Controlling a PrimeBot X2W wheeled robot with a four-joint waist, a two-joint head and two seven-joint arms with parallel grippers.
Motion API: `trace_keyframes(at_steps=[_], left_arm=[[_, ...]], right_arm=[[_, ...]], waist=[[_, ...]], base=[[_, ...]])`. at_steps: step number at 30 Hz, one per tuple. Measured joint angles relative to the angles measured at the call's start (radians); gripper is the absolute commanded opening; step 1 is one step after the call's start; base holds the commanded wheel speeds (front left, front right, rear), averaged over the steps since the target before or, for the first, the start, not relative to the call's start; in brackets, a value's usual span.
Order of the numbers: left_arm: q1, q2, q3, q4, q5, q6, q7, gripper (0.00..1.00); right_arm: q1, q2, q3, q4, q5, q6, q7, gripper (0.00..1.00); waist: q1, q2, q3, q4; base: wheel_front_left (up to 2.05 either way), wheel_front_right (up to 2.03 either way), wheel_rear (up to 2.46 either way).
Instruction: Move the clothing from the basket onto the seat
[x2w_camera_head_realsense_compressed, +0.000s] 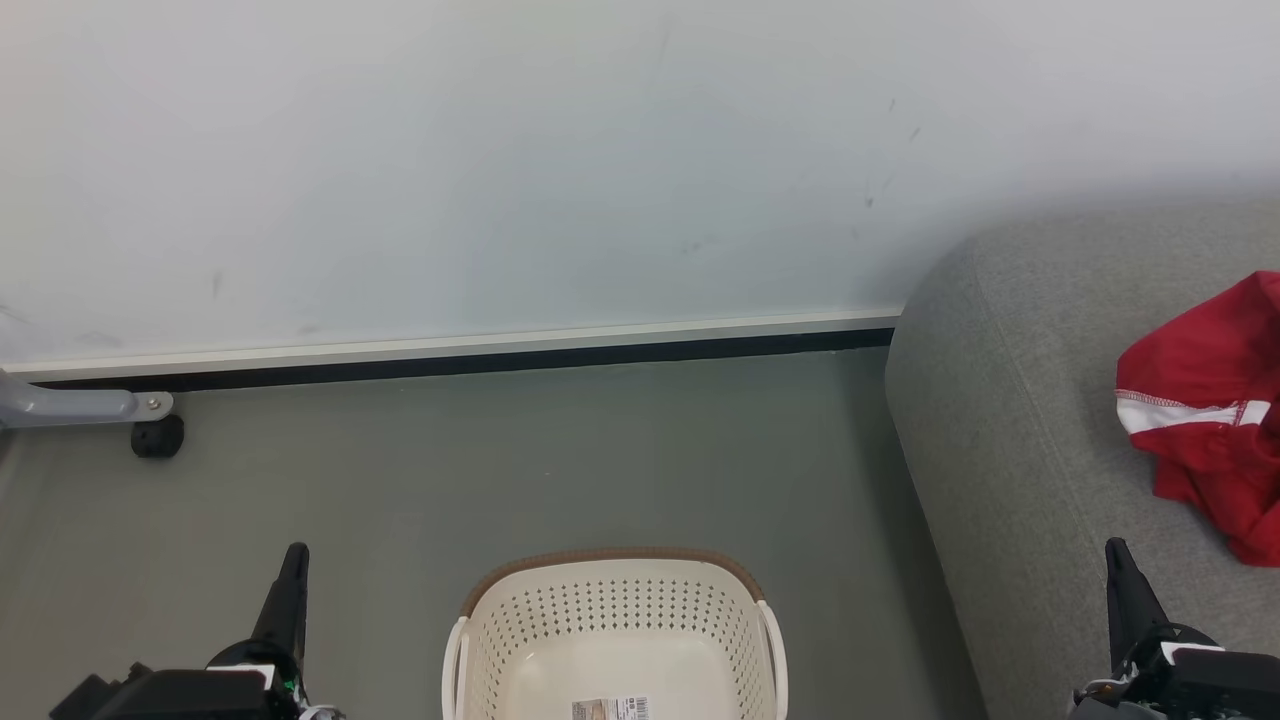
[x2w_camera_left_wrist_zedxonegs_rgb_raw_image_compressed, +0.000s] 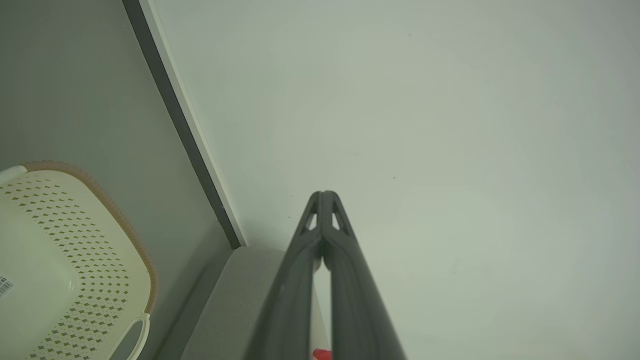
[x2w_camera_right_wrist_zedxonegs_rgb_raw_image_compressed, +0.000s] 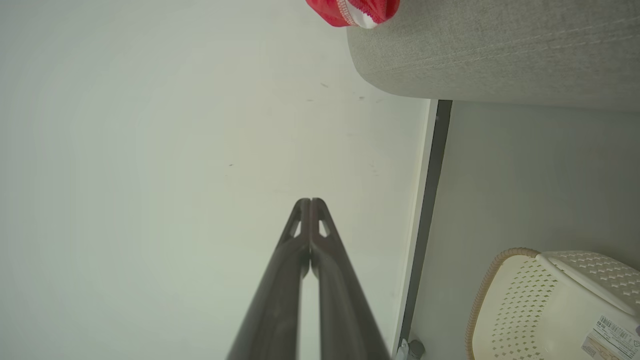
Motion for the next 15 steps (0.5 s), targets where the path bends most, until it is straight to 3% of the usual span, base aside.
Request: trace_keyframes(at_steps=[15], left_arm=[[0.0,0.0,0.0,0.0,-0.001,0.0,0.0,0.0]], right_arm=[[0.0,0.0,0.0,0.0,0.0,0.0,0.0,0.0]], waist=[[0.0,0.0,0.0,0.0]], base=[[0.0,0.0,0.0]])
